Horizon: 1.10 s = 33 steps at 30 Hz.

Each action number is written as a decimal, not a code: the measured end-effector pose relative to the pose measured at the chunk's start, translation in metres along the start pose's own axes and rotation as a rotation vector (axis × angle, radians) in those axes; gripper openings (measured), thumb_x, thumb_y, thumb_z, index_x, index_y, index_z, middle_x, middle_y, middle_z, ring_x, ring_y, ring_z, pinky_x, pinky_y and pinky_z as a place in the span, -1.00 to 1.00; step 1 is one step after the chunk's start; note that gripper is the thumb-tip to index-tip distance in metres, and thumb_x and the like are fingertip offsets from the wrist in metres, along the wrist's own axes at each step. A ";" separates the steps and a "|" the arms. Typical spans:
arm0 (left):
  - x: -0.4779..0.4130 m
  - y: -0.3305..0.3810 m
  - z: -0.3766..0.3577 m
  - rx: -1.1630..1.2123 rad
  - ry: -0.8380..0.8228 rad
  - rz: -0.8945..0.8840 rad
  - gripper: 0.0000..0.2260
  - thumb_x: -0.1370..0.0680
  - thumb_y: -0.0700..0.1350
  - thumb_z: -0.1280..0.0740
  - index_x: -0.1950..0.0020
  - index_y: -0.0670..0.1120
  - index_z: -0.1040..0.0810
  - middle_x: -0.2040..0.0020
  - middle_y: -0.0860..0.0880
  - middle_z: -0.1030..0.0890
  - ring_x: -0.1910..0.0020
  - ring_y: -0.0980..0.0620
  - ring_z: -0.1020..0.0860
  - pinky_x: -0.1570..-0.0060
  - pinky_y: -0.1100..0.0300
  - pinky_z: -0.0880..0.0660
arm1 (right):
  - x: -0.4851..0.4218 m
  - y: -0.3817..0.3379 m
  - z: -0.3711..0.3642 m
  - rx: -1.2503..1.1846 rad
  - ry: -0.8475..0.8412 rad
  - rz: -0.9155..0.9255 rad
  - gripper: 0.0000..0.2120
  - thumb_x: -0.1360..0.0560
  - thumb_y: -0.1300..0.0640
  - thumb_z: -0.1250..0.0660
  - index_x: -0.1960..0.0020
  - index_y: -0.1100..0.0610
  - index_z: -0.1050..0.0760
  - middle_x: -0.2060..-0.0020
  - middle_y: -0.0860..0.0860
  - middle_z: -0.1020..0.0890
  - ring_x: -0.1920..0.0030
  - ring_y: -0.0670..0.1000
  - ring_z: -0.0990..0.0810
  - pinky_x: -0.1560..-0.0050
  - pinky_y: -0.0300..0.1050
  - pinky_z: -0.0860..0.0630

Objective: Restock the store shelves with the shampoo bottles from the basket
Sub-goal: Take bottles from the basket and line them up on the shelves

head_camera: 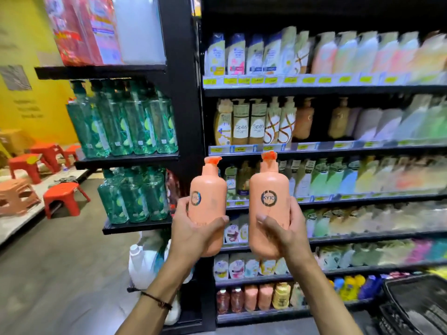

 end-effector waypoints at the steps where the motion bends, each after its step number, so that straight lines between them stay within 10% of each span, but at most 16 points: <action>1: 0.001 0.004 -0.022 -0.005 0.016 -0.011 -0.38 -0.11 0.06 -0.64 -0.06 0.02 -0.45 0.05 0.05 -0.61 0.23 0.31 -0.56 0.26 0.36 -0.51 | -0.009 0.000 0.020 -0.004 -0.002 0.011 -0.42 -0.18 -0.14 -0.58 -0.10 0.02 -0.48 0.09 -0.02 -0.71 0.14 -0.04 -0.69 0.21 -0.17 -0.60; 8: 0.001 0.033 -0.169 -0.010 0.076 -0.010 -0.39 -0.13 0.03 -0.64 -0.07 0.03 -0.46 0.01 0.03 -0.60 0.18 0.27 -0.59 0.26 0.31 -0.54 | -0.077 -0.002 0.147 0.027 -0.010 0.040 -0.38 -0.17 -0.18 -0.57 -0.15 0.01 -0.49 0.06 -0.03 -0.71 0.11 -0.05 -0.69 0.18 -0.19 -0.60; 13: -0.009 0.054 -0.241 -0.003 0.074 0.025 -0.28 -0.10 0.11 -0.63 -0.18 -0.01 -0.44 -0.07 -0.07 -0.58 0.03 -0.09 -0.63 0.10 -0.24 -0.63 | -0.120 -0.007 0.209 0.055 -0.022 0.087 -0.33 -0.18 -0.19 -0.57 -0.19 0.02 -0.47 0.04 -0.05 -0.69 0.07 -0.07 -0.68 0.13 -0.21 -0.59; 33: -0.192 0.025 -0.402 -0.052 -0.030 0.030 -0.35 -0.07 0.10 -0.62 -0.08 0.03 -0.47 -0.01 0.03 -0.62 0.06 0.07 -0.61 0.14 0.15 -0.58 | -0.309 0.054 0.286 0.158 -0.012 0.125 -0.28 -0.14 -0.22 -0.57 -0.20 0.05 -0.48 -0.03 0.06 -0.66 -0.05 0.11 -0.64 -0.06 0.08 -0.58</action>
Point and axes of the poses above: each hand's wrist, its own x-axis away from the middle knuckle, its own z-axis out of the back of the hand, y = z × x, the point moved 2 cm from there along -x, towards the middle knuckle
